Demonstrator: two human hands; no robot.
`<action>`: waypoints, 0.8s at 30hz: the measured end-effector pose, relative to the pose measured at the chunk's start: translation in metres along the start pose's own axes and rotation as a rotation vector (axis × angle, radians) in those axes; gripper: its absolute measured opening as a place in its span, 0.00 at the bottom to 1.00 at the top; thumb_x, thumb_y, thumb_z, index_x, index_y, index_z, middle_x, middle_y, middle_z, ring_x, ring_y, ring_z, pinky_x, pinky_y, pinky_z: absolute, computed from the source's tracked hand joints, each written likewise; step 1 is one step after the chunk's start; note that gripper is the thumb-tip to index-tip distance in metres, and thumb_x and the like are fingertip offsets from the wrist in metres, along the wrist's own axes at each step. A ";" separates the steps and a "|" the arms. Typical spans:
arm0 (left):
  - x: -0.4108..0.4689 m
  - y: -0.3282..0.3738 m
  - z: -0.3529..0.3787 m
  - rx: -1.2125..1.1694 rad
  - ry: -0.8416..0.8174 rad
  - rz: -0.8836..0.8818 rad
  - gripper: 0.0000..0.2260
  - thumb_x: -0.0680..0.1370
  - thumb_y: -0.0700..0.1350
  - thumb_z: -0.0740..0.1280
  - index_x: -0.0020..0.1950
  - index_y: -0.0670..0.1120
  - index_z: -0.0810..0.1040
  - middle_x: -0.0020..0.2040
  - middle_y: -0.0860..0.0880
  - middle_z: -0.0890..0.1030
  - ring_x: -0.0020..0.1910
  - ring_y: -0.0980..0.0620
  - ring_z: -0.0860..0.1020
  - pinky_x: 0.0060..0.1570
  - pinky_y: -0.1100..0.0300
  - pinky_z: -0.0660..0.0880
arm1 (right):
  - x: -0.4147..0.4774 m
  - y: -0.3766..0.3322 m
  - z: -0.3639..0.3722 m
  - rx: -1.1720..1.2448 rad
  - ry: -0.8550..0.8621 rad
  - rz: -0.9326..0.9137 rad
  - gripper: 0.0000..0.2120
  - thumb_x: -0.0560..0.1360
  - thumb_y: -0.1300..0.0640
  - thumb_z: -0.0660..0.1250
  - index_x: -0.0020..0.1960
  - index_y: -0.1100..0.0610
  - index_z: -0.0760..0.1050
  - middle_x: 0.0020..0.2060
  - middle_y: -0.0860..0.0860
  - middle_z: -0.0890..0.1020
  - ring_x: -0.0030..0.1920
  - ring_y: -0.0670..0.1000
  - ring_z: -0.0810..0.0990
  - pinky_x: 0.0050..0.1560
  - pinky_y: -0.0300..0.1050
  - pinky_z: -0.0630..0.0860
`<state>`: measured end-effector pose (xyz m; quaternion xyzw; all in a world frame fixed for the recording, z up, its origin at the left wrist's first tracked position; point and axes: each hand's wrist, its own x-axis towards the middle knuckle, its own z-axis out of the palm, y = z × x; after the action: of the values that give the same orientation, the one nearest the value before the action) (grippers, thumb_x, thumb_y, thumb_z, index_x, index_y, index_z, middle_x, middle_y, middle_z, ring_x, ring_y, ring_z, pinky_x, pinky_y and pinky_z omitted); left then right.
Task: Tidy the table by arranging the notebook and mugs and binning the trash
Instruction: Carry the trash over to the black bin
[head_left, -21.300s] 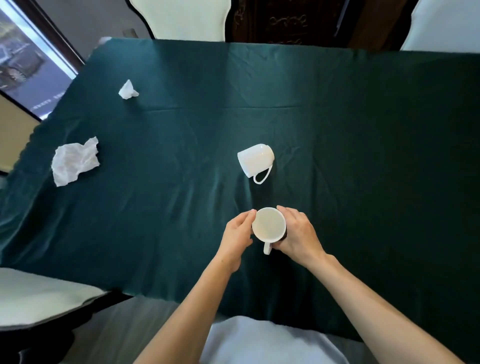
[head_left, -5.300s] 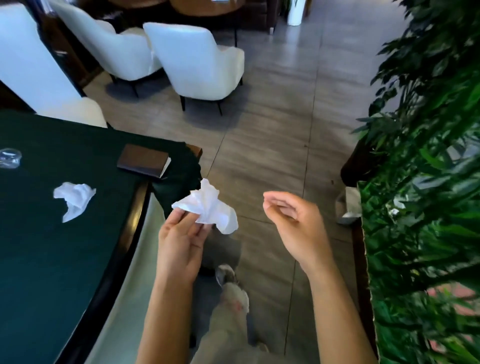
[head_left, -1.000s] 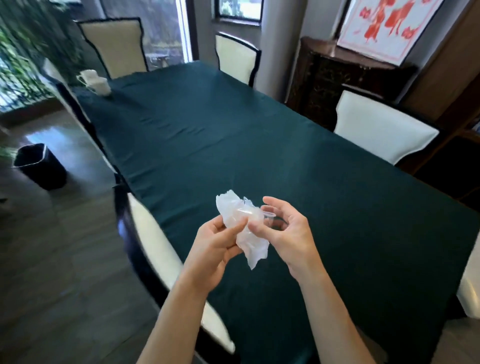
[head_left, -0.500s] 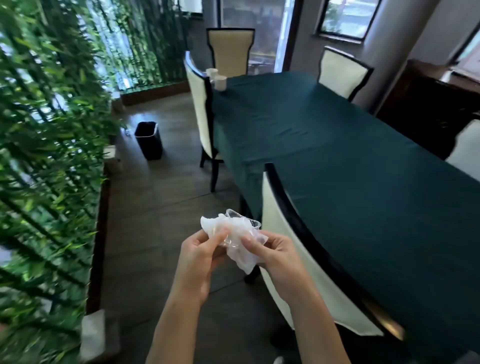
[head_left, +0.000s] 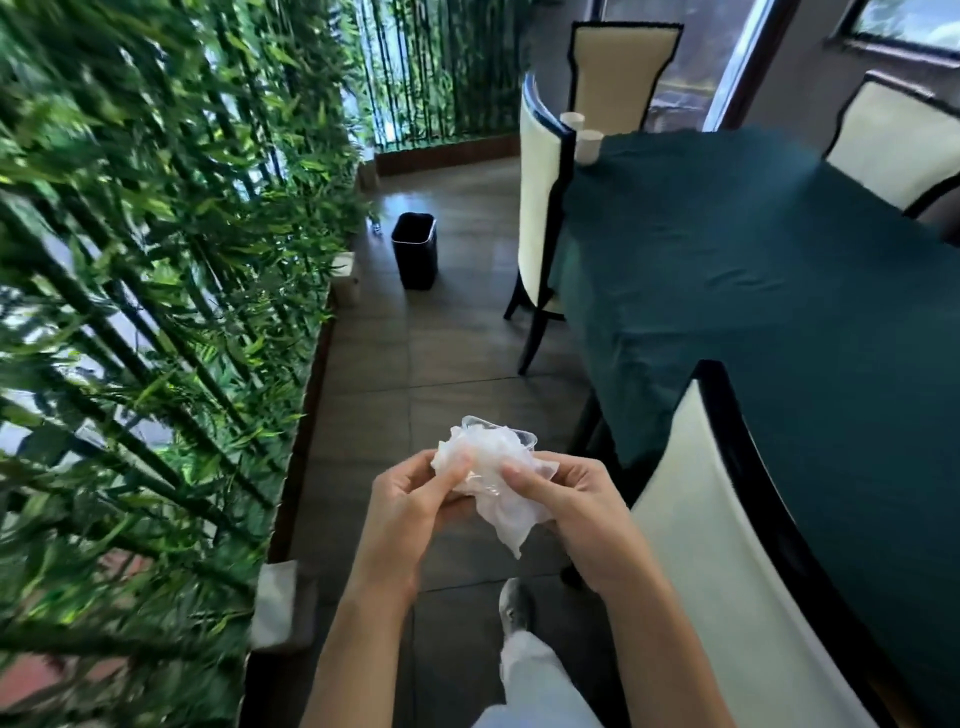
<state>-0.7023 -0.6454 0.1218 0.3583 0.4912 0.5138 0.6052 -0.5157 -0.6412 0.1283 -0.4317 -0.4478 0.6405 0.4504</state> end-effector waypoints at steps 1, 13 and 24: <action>0.012 0.001 0.000 0.005 0.016 -0.005 0.15 0.73 0.55 0.76 0.53 0.46 0.90 0.51 0.40 0.90 0.49 0.44 0.89 0.46 0.57 0.84 | 0.013 -0.002 -0.002 0.000 -0.007 0.004 0.12 0.80 0.55 0.73 0.53 0.64 0.87 0.49 0.70 0.87 0.45 0.57 0.85 0.48 0.47 0.78; 0.190 0.060 0.050 -0.086 0.128 -0.014 0.13 0.72 0.50 0.79 0.51 0.43 0.91 0.51 0.39 0.90 0.48 0.46 0.89 0.47 0.56 0.85 | 0.198 -0.060 -0.057 0.096 0.054 -0.014 0.09 0.75 0.54 0.78 0.46 0.61 0.88 0.44 0.68 0.87 0.42 0.59 0.83 0.48 0.55 0.75; 0.311 0.091 0.051 -0.171 0.130 -0.054 0.14 0.70 0.48 0.77 0.52 0.44 0.90 0.52 0.40 0.90 0.48 0.48 0.89 0.46 0.58 0.85 | 0.325 -0.067 -0.072 0.127 0.086 -0.020 0.16 0.75 0.47 0.78 0.52 0.60 0.88 0.48 0.64 0.89 0.48 0.60 0.85 0.54 0.62 0.79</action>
<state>-0.6816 -0.3192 0.1504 0.2581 0.4933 0.5595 0.6139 -0.5065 -0.3019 0.1278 -0.4251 -0.3907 0.6440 0.5020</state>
